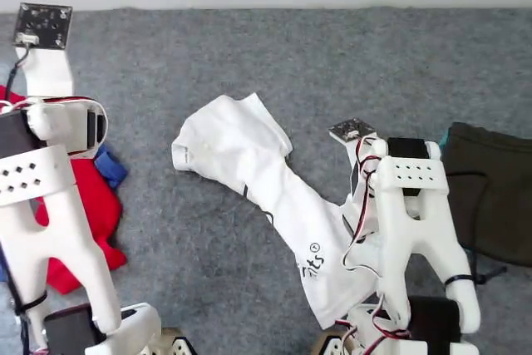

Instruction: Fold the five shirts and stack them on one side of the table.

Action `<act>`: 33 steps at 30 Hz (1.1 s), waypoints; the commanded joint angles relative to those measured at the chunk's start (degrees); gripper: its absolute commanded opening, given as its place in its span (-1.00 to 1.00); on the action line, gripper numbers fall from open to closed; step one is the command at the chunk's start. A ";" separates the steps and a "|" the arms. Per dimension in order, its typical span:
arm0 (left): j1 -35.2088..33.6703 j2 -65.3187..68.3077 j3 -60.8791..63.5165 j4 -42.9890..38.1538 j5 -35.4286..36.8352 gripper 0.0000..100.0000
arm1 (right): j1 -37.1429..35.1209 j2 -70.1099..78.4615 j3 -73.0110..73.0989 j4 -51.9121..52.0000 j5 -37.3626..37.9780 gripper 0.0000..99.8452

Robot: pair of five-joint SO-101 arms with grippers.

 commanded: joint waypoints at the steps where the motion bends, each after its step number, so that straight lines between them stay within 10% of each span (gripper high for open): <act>1: -0.18 -1.67 -0.31 -0.53 0.18 -0.78 | 0.66 0.04 -2.20 -1.19 1.76 -0.67; 33: -0.26 -1.76 3.03 -0.88 0.18 -0.78 | 6.11 18.15 -2.20 -6.55 5.45 -0.90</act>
